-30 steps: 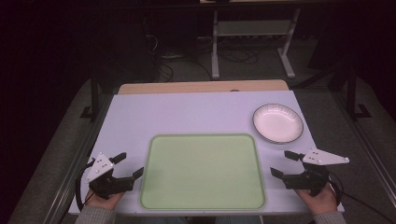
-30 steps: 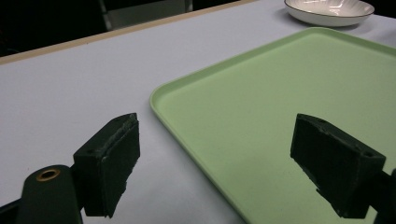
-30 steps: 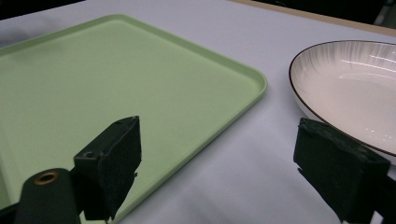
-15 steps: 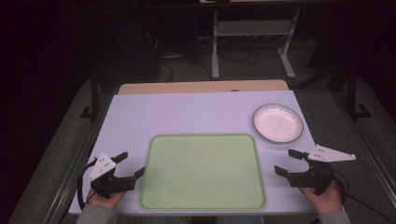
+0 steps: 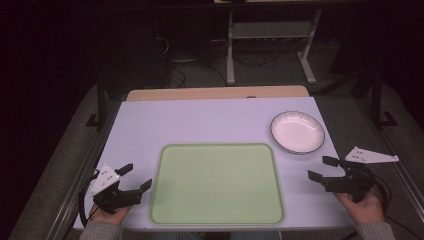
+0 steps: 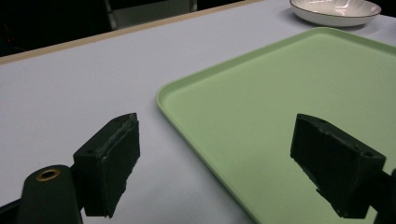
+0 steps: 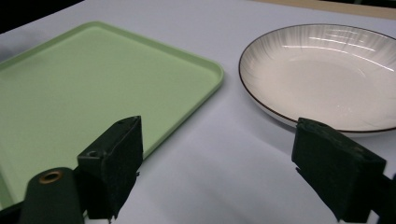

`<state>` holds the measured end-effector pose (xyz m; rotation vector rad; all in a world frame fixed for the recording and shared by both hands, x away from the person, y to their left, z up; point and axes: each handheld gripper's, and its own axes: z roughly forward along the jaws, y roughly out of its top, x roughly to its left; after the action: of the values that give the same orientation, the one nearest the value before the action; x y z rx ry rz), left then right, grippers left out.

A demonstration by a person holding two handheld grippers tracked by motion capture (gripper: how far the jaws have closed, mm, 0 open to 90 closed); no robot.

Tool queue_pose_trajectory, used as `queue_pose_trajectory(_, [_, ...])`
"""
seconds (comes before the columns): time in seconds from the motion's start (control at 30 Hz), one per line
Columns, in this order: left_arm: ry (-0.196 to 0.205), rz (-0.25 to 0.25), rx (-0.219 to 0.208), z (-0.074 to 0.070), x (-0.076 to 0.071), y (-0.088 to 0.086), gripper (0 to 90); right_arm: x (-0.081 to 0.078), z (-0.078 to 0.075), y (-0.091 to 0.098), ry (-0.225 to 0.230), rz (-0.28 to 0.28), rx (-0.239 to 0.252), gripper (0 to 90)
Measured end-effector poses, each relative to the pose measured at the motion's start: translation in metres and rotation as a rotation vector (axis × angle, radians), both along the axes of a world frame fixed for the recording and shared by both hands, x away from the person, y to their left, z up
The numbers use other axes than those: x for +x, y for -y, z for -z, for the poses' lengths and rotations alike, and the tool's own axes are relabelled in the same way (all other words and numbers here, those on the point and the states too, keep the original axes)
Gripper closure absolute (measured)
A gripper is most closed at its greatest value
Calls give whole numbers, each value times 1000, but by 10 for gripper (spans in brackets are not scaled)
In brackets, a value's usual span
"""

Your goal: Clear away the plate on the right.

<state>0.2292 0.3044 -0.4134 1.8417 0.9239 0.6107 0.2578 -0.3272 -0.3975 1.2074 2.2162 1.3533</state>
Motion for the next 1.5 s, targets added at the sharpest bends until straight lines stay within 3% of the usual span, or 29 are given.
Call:
queue_pose_trajectory(0.23, [2,-2,-2,-1,0,0,155,12,-4,19,-34,36,23,197])
queue_pose_trajectory(0.37, [2,-1,-30,-1,0,-1,155,23,-9,29,-43,57,-18,215])
queue_pose_trajectory(0.57, [-2,0,-21,-1,0,0,155,38,-14,39,-52,79,-46,226])
queue_pose_trajectory(0.8, [2,-6,-20,-1,0,-2,155,65,-20,53,-91,121,-79,285])
queue_pose_trajectory(0.87, [1,-7,-21,-1,0,-2,155,80,-22,60,-127,151,-70,306])
queue_pose_trajectory(1.17, [-4,-8,-21,0,0,-3,155,115,-23,72,-192,217,-21,363])
queue_pose_trajectory(1.27, [0,-9,-26,0,0,-3,155,124,-18,76,-216,236,0,383])
queue_pose_trajectory(1.37, [-2,-9,-26,0,0,-3,155,136,-8,77,-264,250,55,389])
queue_pose_trajectory(1.5, [0,-11,-29,-1,-1,-4,155,146,1,73,-304,277,62,424])
